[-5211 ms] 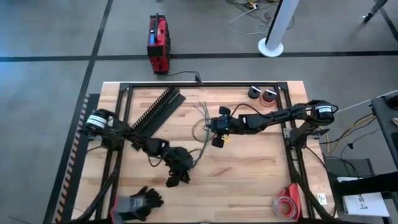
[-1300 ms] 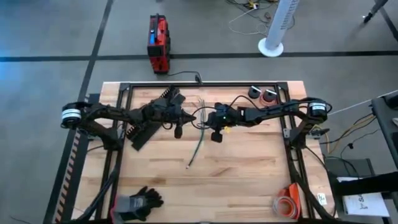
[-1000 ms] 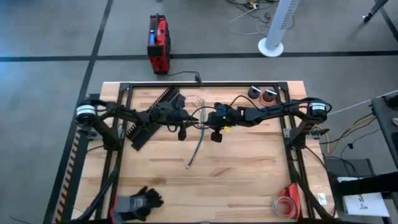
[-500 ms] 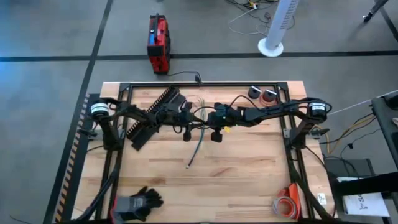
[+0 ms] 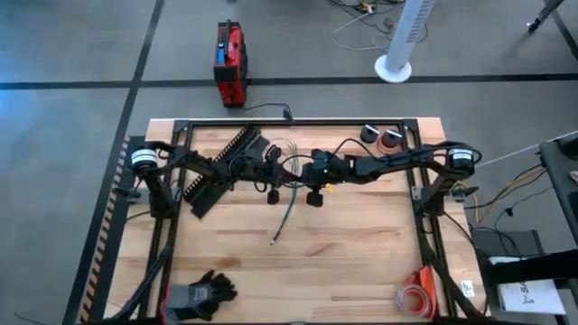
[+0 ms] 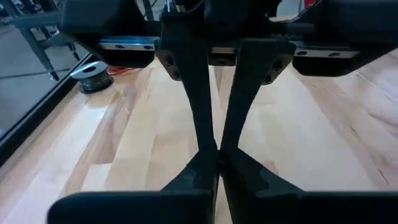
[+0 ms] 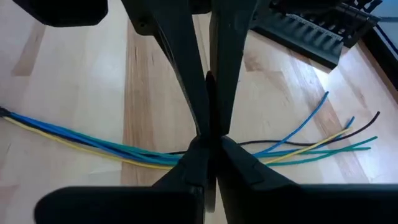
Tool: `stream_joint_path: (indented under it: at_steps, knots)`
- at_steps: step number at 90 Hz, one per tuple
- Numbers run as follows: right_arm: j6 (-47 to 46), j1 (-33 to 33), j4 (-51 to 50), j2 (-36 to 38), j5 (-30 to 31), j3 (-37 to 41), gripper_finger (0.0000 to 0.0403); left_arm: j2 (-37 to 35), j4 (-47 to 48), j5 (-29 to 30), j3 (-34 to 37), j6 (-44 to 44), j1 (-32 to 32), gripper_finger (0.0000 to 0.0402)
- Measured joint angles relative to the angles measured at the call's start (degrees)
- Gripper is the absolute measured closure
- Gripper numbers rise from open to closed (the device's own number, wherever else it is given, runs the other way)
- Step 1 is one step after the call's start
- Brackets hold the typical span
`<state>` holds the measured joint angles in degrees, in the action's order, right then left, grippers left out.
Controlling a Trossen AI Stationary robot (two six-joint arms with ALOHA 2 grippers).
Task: Ziptie cables
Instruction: Wrap the cable wires together using a black zip tie
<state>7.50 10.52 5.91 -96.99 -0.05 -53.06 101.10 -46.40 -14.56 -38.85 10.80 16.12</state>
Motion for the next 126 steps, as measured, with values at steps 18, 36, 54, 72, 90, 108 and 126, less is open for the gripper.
stream_joint_path:
  at_steps: [18,36,54,72,90,108,126]
  knots:
    - [-0.3,-0.1,0.6,0.1,0.0,0.0,0.0312,0.0,0.5,0.0,0.1,-0.8,0.0,0.0401]
    - [-1.5,-0.1,2.8,-0.2,-0.2,-0.1,0.0297,-0.4,0.5,0.5,-0.2,-0.8,0.0,0.0401]
    - [-2.2,-0.1,2.7,-1.4,-0.1,-0.1,0.0351,-0.8,0.4,0.5,-0.8,-0.8,0.0,0.0401]
    - [-1.7,-0.1,2.5,-1.1,0.1,-0.1,0.0381,-0.9,0.9,0.4,-0.9,-0.9,0.0,0.0401]
    - [-1.5,-0.1,2.8,-1.0,0.1,-0.1,0.0357,-0.9,1.2,0.4,-0.9,-1.0,0.0,0.0401]
    - [-2.2,-0.1,3.6,-0.9,0.1,-0.1,0.035,-0.9,1.3,0.5,-0.9,-1.2,0.0,0.0402]
    - [-2.3,0.0,3.3,-0.9,0.2,-0.1,0.0392,-0.9,1.3,0.5,-0.9,-2.3,0.0,0.0401]
